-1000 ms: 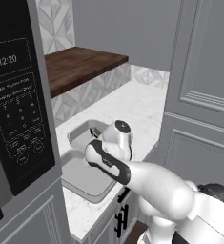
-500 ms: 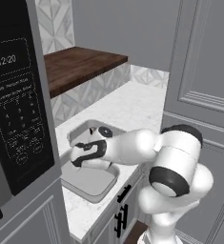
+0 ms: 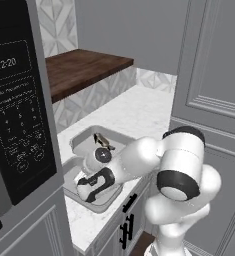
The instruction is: Place one mushroom and one fish in each tupperware on the nearby counter, to pack two identical lunches.
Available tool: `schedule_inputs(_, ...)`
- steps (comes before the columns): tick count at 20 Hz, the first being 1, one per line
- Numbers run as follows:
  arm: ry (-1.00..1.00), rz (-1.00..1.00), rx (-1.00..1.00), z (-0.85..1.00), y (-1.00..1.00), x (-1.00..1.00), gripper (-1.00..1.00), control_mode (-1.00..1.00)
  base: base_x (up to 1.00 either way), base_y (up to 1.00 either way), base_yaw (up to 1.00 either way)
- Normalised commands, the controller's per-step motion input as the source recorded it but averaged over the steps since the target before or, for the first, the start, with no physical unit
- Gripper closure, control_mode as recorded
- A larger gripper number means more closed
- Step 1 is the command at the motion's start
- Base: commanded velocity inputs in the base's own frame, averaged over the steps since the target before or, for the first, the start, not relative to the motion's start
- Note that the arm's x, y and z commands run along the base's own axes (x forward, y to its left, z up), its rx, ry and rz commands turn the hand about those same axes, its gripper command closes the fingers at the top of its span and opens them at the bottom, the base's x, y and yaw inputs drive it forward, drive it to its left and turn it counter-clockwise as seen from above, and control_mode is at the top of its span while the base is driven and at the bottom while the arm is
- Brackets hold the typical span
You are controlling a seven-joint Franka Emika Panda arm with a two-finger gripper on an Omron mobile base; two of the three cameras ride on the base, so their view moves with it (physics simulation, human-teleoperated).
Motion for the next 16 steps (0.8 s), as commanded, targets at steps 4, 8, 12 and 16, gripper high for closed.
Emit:
schedule_inputs(4,0.02,0.00,0.00,0.97,0.00,0.00,-1.00,-1.00,0.00,0.00,0.00)
schedule_inputs(8,0.00,-0.03,0.01,0.95,-0.33,-0.17,-1.00,-1.00,0.00,0.00,0.00)
schedule_inputs(12,0.00,-0.09,0.07,0.52,-0.86,-0.39,-1.00,-1.00,0.00,0.00,0.00)
schedule_inputs(16,0.00,-0.16,0.13,0.21,-1.00,-0.68,-1.00,-1.00,0.00,0.00,0.00)
